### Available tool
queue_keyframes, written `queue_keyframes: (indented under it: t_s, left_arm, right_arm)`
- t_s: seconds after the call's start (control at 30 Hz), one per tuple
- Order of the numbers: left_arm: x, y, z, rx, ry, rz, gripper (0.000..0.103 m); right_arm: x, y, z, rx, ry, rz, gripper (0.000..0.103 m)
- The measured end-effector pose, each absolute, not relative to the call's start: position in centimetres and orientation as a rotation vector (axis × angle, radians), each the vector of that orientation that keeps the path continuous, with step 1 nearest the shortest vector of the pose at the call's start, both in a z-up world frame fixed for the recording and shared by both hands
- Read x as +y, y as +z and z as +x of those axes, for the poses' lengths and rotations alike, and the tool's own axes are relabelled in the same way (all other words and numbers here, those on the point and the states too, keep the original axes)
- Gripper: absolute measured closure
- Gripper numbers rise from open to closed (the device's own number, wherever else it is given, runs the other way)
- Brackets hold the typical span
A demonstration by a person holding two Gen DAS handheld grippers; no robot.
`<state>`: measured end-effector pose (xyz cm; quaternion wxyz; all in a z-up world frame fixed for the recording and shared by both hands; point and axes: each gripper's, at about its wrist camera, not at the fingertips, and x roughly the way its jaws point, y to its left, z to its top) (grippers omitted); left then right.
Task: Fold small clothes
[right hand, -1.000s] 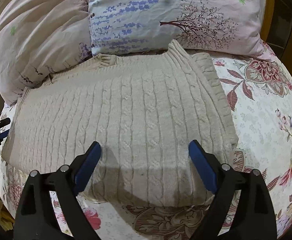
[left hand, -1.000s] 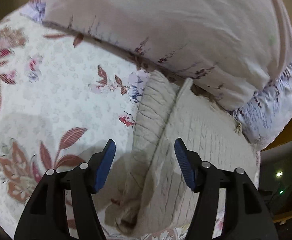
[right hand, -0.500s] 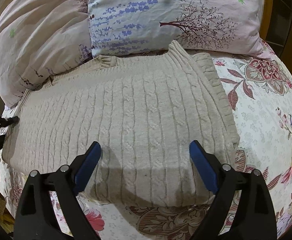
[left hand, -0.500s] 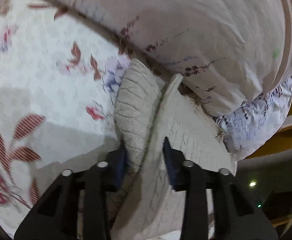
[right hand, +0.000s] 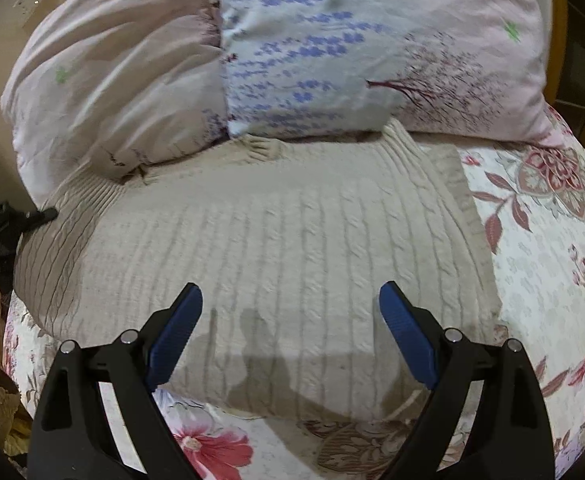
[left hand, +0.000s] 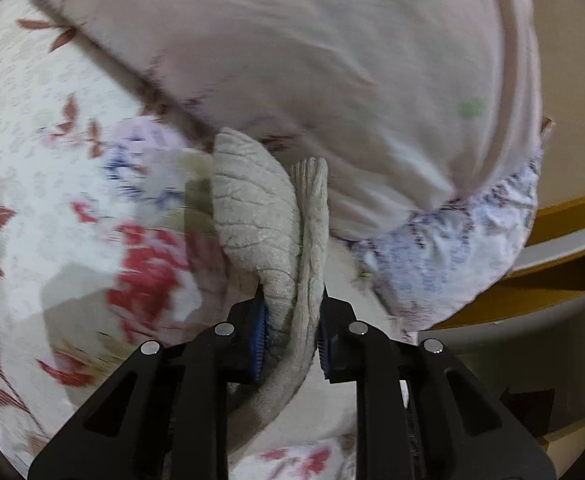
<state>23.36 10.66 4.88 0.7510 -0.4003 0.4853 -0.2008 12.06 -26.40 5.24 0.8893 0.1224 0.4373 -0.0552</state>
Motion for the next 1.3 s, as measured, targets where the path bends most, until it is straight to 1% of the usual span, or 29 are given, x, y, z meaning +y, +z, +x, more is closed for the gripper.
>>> queue_keyframes:
  t_s: [0.13, 0.3, 0.4, 0.47, 0.6, 0.63, 0.7, 0.83, 0.9, 0.97, 1.0, 1.07, 1.1, 1.13, 1.2, 1.27, 1.3]
  left_arm:
    - [7.9, 7.1, 23.2, 1.035, -0.519, -0.892, 0.082]
    - [3.3, 9.2, 22.9, 1.038, -0.627, -0.834, 0.082]
    - [0.2, 9.1, 23.0, 1.069, -0.661, -0.804, 0.082]
    - [-1.7, 8.7, 22.8, 1.095, -0.679, -0.794, 0.083]
    - [-4.5, 8.4, 22.3, 1.122, -0.716, -0.762, 0.083]
    - [-5.2, 8.3, 22.3, 1.127, -0.723, -0.758, 0.084]
    - [-6.6, 7.7, 22.1, 1.146, -0.751, -0.752, 0.094]
    - [-10.1, 5.6, 21.3, 1.225, -0.764, -0.681, 0.094]
    - [-11.1, 4.4, 20.8, 1.284, -0.796, -0.690, 0.094]
    - [-11.0, 4.7, 20.2, 1.272, -0.814, -0.677, 0.094]
    - [-10.2, 5.3, 20.0, 1.249, -0.816, -0.665, 0.093]
    - [-8.4, 6.2, 19.7, 1.201, -0.784, -0.654, 0.075]
    - [-6.9, 6.9, 19.8, 1.160, -0.745, -0.650, 0.057]
    - [-5.4, 7.6, 19.8, 1.117, -0.692, -0.634, 0.045]
    - [-3.1, 8.2, 20.1, 1.070, -0.587, -0.592, 0.039]
    - [-1.3, 7.6, 20.6, 1.078, -0.459, -0.527, 0.037]
    - [-0.7, 7.2, 20.8, 1.092, -0.433, -0.515, 0.037]
  right_arm:
    - [-25.4, 5.3, 12.8, 0.912, -0.086, 0.229, 0.013]
    - [-23.7, 4.6, 14.3, 0.925, -0.107, 0.122, 0.013]
    - [-22.4, 2.6, 15.5, 1.007, -0.141, 0.004, 0.011]
    - [-22.0, 2.7, 15.2, 0.987, -0.136, -0.028, 0.011]
    - [-24.3, 4.1, 13.5, 0.955, -0.104, 0.103, 0.011]
    - [-25.1, 4.4, 13.1, 0.947, -0.096, 0.140, 0.011]
    - [-27.0, 4.9, 12.2, 0.928, -0.078, 0.247, 0.011]
    - [-30.8, 5.2, 11.0, 0.906, -0.057, 0.460, 0.011]
    - [-32.2, 5.4, 10.7, 0.898, -0.026, 0.556, 0.011]
    - [-32.7, 5.8, 10.4, 0.879, 0.034, 0.638, 0.011]
    - [-32.9, 6.1, 10.5, 0.872, 0.073, 0.678, 0.011]
    - [-33.0, 6.0, 11.4, 0.877, 0.182, 0.785, 0.011]
    - [-32.9, 5.7, 12.2, 0.891, 0.223, 0.826, 0.011]
    - [-32.5, 5.6, 12.4, 0.906, 0.256, 0.862, 0.011]
    - [-31.4, 4.7, 14.7, 0.971, 0.269, 0.891, 0.012]
    - [-30.9, 3.6, 16.0, 1.023, 0.249, 0.898, 0.023]
    - [-30.6, 3.0, 16.6, 1.047, 0.242, 0.906, 0.026]
